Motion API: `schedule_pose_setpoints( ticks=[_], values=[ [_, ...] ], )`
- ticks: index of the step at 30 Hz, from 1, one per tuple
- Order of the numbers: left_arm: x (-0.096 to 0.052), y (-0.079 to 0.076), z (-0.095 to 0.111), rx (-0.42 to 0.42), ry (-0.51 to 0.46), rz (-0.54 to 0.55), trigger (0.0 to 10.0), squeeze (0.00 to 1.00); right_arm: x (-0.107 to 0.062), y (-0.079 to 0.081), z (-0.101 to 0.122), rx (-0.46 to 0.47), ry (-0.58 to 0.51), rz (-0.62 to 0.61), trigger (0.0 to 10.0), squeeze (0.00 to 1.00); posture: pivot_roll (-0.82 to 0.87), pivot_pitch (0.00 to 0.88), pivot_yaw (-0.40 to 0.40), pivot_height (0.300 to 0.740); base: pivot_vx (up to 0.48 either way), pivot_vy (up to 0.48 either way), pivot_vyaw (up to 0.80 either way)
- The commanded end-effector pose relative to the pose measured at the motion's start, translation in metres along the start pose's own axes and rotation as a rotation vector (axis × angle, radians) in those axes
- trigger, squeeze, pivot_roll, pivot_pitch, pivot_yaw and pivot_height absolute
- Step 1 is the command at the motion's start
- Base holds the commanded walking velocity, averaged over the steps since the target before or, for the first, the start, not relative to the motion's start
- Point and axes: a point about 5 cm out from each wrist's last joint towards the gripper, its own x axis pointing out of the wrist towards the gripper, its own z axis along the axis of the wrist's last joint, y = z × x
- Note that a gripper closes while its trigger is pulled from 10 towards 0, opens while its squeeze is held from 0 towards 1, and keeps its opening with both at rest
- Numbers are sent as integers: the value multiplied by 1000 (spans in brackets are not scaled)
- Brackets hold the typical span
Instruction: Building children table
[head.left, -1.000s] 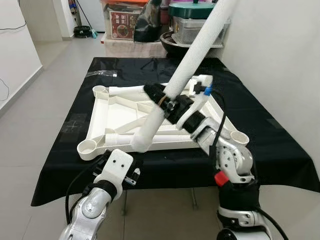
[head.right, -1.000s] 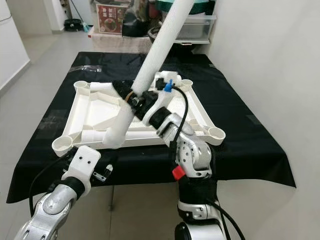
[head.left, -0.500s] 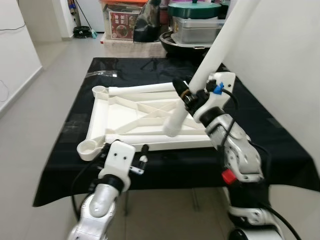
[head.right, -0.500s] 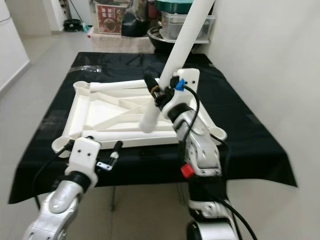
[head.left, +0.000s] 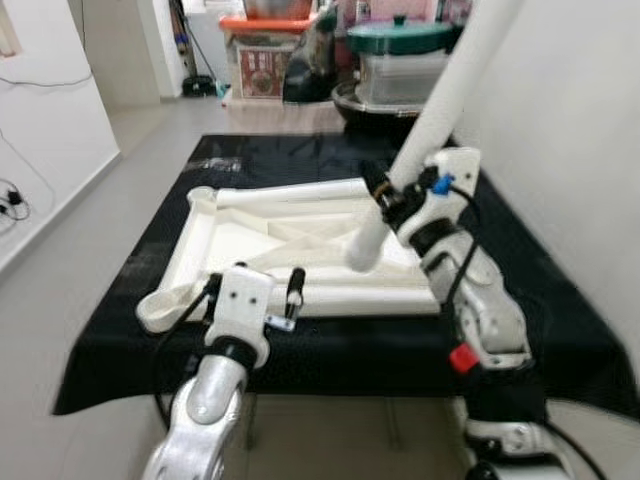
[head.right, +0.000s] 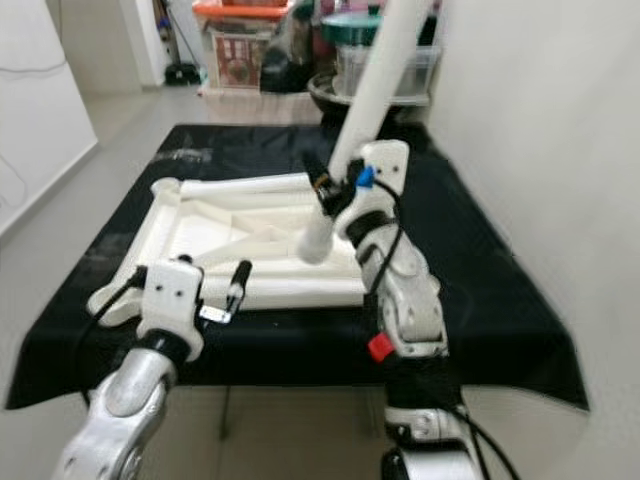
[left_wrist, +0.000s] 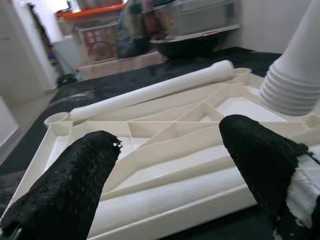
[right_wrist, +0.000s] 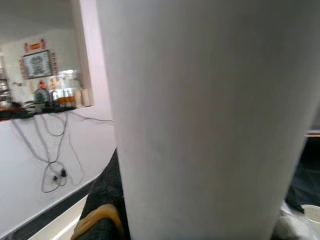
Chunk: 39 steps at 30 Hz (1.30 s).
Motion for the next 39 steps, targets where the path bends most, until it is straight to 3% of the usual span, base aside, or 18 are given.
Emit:
schedule_pose_setpoints(
  ticks=[1, 9, 16, 18, 21, 24, 30, 37, 39],
  values=[
    [0, 4, -4, 6, 16, 17, 10000, 0, 3, 7, -2, -1, -3, 22, 10000, 0, 57, 0, -51, 740, 349, -326, 0],
    [1, 4, -4, 11, 17, 8, 10000, 0, 4, 6, -3, -7, -6, 22, 10000, 0, 55, 0, -48, 740, 197, -372, 0],
    [3, 5, -3, -20, 12, 32, 10000, 0, 6, 0, 0, -9, -16, 24, 10000, 0, 55, 0, -47, 740, 0, 0, 0],
    [2, 5, -3, -25, 12, 28, 10000, 0, 8, 1, 0, 22, -3, 89, 10000, 0, 55, 0, -47, 740, 0, 0, 0],
    [2, 5, -3, -25, 12, 28, 10000, 0, 8, 1, 0, 22, -3, 89, 10000, 0, 55, 0, -47, 740, 0, 0, 0],
    [-1, 3, -5, -29, 26, 18, 10000, 0, 10, -5, 6, 84, 36, 281, 10000, 0, 59, 0, -50, 740, 0, 0, 0],
    [-5, 0, -8, -35, 39, 3, 10000, 0, 12, -12, 14, 89, 55, 403, 10000, 0, 59, 0, -52, 740, 0, 0, 0],
    [-14, -7, -11, -51, 61, -30, 10000, 0, 24, -16, 19, 101, 123, 642, 10000, 0, 79, 3, -54, 740, 0, 0, 0],
    [-20, -9, -8, -61, 59, -39, 10000, 0, 20, -11, 13, 79, 215, 815, 10000, 0, 97, 36, -57, 740, 0, 0, 0]
  ],
)
